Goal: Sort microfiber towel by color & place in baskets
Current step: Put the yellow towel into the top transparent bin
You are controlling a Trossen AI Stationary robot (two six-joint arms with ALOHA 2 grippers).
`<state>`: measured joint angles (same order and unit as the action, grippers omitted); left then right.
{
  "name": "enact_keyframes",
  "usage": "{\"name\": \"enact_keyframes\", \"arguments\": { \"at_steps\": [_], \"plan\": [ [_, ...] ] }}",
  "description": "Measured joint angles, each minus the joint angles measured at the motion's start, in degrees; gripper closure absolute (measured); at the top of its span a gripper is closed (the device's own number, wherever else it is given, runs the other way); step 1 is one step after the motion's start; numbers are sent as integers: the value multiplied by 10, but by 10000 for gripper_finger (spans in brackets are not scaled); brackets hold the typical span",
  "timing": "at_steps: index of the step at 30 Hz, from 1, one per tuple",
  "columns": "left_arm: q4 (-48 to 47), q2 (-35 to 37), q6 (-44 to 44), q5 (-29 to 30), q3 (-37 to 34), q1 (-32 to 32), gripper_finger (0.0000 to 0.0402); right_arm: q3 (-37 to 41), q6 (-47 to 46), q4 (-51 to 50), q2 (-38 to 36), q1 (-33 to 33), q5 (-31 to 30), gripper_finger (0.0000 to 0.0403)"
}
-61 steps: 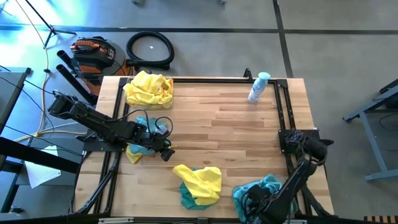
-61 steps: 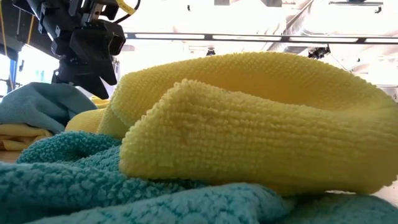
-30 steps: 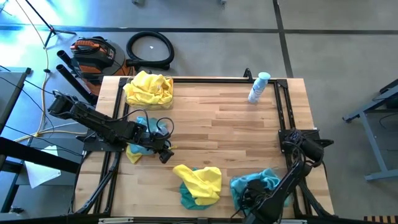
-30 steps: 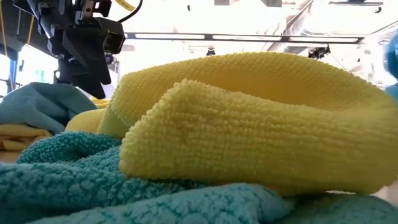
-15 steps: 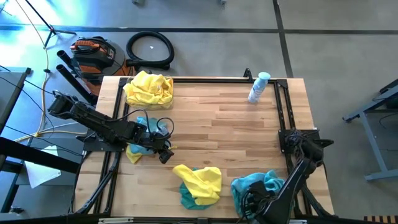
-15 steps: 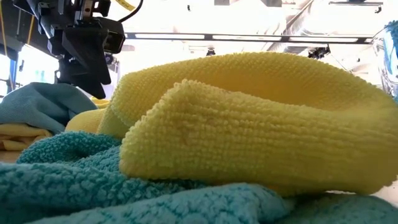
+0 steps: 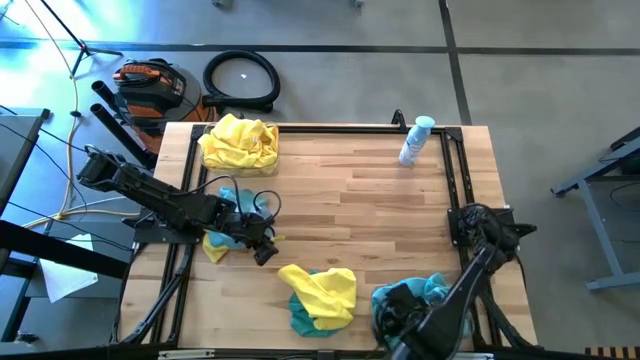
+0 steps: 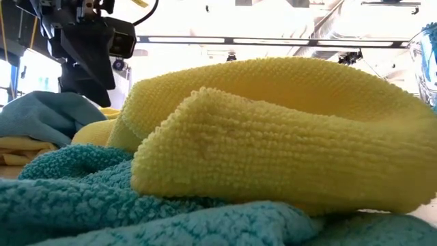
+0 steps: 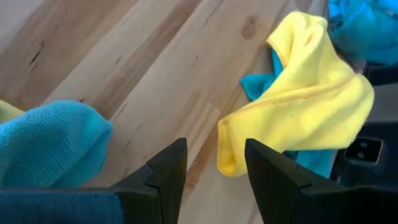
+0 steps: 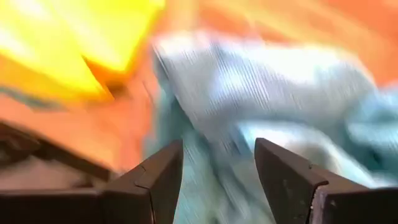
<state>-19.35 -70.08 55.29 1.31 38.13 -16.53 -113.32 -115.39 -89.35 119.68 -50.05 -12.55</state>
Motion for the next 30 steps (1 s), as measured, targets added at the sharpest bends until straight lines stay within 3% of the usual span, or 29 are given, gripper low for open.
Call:
{"name": "enact_keyframes", "arguments": {
  "at_steps": [5,11,14,20,26,30],
  "plan": [
    [0,0,-31,-32,0,0,250,0,59,7,-5,44,-129,206],
    [-3,1,-73,-41,6,2,250,35,228,18,-34,132,-149,211],
    [-2,1,-98,-40,24,10,250,77,340,79,-63,185,-150,232],
    [-10,1,-139,-23,75,28,250,242,564,302,-149,280,-118,281],
    [-65,1,-179,35,143,26,250,463,630,475,-293,329,-102,301],
    [-89,-3,-181,70,189,25,250,598,667,602,-404,355,-44,304]
  ]
}}
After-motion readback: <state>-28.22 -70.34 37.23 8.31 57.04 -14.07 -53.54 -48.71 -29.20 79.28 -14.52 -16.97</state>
